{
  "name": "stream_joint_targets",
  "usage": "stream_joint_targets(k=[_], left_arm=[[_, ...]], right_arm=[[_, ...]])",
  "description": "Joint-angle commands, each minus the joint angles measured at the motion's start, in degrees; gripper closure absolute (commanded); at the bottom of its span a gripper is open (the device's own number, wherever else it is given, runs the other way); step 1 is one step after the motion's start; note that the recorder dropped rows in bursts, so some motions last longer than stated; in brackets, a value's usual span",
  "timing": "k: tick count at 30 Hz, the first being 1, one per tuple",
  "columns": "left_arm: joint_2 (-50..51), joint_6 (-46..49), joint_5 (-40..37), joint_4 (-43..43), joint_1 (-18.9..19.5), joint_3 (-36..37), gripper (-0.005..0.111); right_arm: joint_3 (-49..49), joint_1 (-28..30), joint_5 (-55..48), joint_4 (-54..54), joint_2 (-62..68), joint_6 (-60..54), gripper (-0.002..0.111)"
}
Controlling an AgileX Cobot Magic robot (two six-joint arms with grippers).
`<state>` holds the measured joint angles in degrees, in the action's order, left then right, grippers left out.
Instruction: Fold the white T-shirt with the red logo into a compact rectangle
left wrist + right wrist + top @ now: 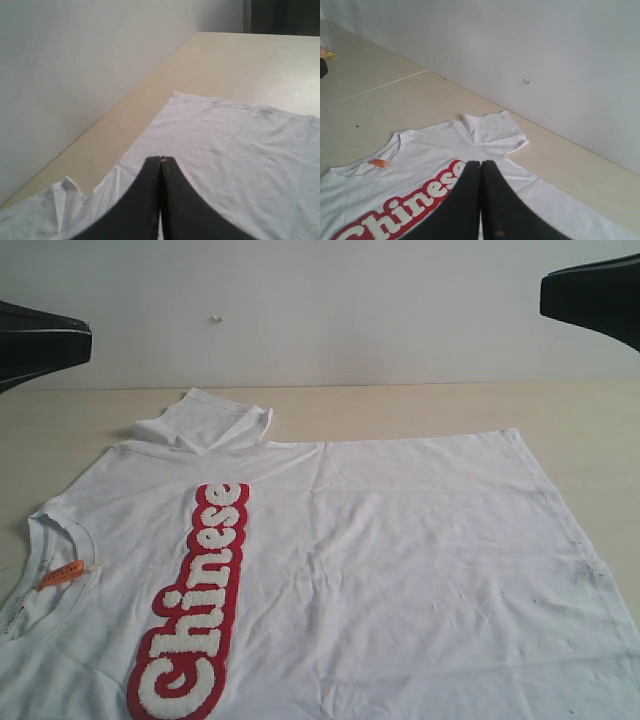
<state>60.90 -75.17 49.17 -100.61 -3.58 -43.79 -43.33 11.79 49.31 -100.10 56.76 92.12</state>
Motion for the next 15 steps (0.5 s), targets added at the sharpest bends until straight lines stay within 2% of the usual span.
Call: stream_joint_targets(k=[1,11,15], left_arm=[[0.22,-0.27,2.08,0.67,0.13,0.12,0.107],[2.01,-0.41,2.08,1.12,0.13,2.22,0.107],[4.08,2.85,-0.11,14.53,0.25,7.19,0.107]], right_arm=[[-0.52,-0.17,0.23,0.16,0.08,-0.57,0.108],[-0.52,-0.17,0.35,0.16,0.08,-0.57,0.108],[-0.52,-0.17,0.35,0.16,0.08,-0.57,0.108]])
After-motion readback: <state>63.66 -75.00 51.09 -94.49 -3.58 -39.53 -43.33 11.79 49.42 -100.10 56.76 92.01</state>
